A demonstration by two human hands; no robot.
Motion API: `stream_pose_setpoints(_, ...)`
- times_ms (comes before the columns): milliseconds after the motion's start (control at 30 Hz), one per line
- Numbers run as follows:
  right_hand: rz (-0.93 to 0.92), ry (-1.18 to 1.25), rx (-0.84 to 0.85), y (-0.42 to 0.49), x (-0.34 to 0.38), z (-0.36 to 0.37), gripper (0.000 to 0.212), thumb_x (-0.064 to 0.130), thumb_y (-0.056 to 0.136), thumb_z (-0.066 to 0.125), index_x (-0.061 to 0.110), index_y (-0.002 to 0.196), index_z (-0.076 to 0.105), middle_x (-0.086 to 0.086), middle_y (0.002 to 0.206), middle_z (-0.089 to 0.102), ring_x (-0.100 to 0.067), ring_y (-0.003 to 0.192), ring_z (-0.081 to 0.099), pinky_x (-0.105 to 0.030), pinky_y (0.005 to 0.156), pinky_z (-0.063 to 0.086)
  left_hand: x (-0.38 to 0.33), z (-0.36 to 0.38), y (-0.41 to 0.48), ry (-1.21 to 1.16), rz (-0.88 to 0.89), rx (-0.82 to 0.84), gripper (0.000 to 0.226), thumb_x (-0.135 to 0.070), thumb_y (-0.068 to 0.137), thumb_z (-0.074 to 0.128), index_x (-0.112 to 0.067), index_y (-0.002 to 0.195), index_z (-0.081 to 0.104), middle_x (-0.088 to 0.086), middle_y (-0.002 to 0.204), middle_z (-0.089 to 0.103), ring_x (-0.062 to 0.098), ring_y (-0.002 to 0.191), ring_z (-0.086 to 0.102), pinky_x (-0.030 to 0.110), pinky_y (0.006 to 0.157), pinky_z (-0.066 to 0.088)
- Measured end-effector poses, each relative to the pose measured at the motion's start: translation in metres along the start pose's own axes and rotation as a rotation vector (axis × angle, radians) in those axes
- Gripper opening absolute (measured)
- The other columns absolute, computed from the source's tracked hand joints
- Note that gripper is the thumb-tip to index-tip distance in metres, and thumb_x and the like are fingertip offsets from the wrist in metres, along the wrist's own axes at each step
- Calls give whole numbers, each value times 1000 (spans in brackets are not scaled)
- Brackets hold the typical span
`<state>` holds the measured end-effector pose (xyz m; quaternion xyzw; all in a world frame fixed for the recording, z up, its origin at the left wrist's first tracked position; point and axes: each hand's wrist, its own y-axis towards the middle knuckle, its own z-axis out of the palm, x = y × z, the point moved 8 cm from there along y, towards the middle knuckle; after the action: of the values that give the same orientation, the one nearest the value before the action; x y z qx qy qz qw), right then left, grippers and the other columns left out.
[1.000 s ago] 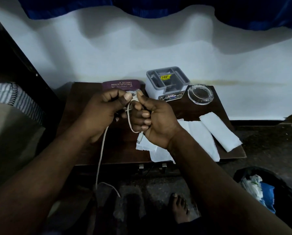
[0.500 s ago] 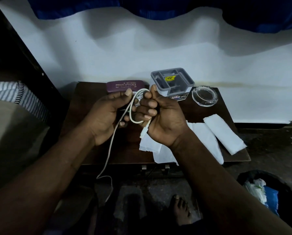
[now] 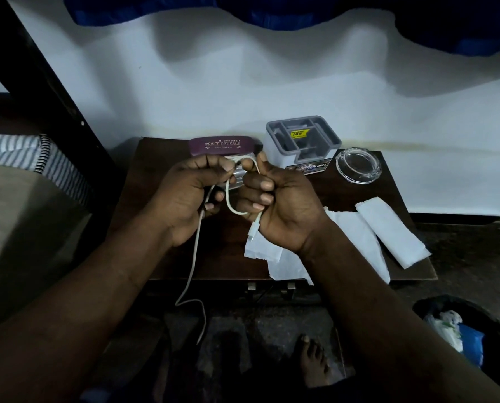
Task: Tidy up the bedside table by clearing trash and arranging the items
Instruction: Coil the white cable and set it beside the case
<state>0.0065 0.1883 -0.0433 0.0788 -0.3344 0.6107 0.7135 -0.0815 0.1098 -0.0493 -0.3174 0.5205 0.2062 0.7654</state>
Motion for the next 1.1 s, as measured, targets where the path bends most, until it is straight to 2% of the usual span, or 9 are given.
stream_pose_setpoints(133, -16, 51, 33, 2, 0, 3, 37, 30, 112, 38, 12, 86, 57, 10, 51, 37, -3, 39, 30, -19, 49, 21, 2, 4, 1, -3, 0, 30, 9, -16, 96, 63, -19, 92, 70, -3, 75, 66, 7, 50, 44, 17, 42, 29)
stream_pose_setpoints(267, -56, 75, -10, 5, 1, 1, 34, 28, 112, 37, 13, 86, 52, 9, 50, 38, -3, 38, 31, -18, 45, 25, 1, 5, 0, 2, 20, 11, 18, -26, 97, 64, -12, 106, 71, 0, 79, 65, 8, 52, 43, 17, 43, 29)
stream_pose_setpoints(433, -95, 84, 19, 5, -1, 9, 29, 31, 108, 42, 12, 89, 53, 8, 54, 44, -2, 40, 35, -16, 44, 33, -1, 4, 1, 148, 102, -94, 14, -26, 99, 64, -22, 93, 76, 3, 83, 72, 13, 63, 61, 24, 58, 42)
stream_pose_setpoints(567, -150, 219, 102, 1, 2, 18, 11, 11, 97, 49, 7, 100, 59, 4, 69, 59, -4, 54, 54, -18, 56, 47, 7, 11, -1, 96, 17, -9, 22, -22, 102, 58, -14, 99, 78, 9, 89, 71, 17, 69, 55, 26, 60, 33)
stream_pose_setpoints(667, -233, 278, 73, 0, 11, 12, 16, 7, 93, 52, 5, 105, 63, -1, 86, 72, -9, 72, 69, -22, 69, 58, 17, 11, -5, 143, -113, 18, 32, -7, 103, 47, -17, 91, 74, 0, 73, 66, 12, 54, 47, 18, 48, 29)
stream_pose_setpoints(767, -329, 312, -11, -2, 22, 2, 15, 3, 96, 52, 5, 105, 64, -5, 94, 78, -16, 85, 78, -25, 77, 63, 25, 15, -9, 286, -164, 94, 21, -12, 103, 54, -17, 92, 72, 4, 71, 63, 13, 51, 49, 19, 45, 33)
stream_pose_setpoints(833, -402, 282, -84, -4, 27, -4, 17, 1, 103, 47, 6, 105, 63, -7, 97, 80, -18, 92, 79, -26, 84, 62, 26, 19, -12, 392, -154, 135, 15, -22, 101, 62, -16, 91, 71, 4, 71, 65, 16, 55, 54, 21, 48, 38)
stream_pose_setpoints(1000, -597, 25, -266, -9, 33, -16, 17, -2, 104, 50, 7, 101, 64, -11, 101, 77, -25, 103, 74, -30, 97, 59, 26, 28, -19, 641, -142, 246, 29, -31, 100, 64, -19, 76, 77, 5, 68, 69, 17, 57, 62, 23, 51, 47)
stream_pose_setpoints(1100, -702, -166, -302, -12, 41, -14, 18, -4, 104, 53, 8, 101, 66, -11, 101, 77, -27, 104, 74, -30, 95, 59, 26, 26, -21, 675, -181, 266, 31, -34, 98, 65, -9, 88, 80, 4, 64, 67, 13, 53, 59, 20, 48, 44)
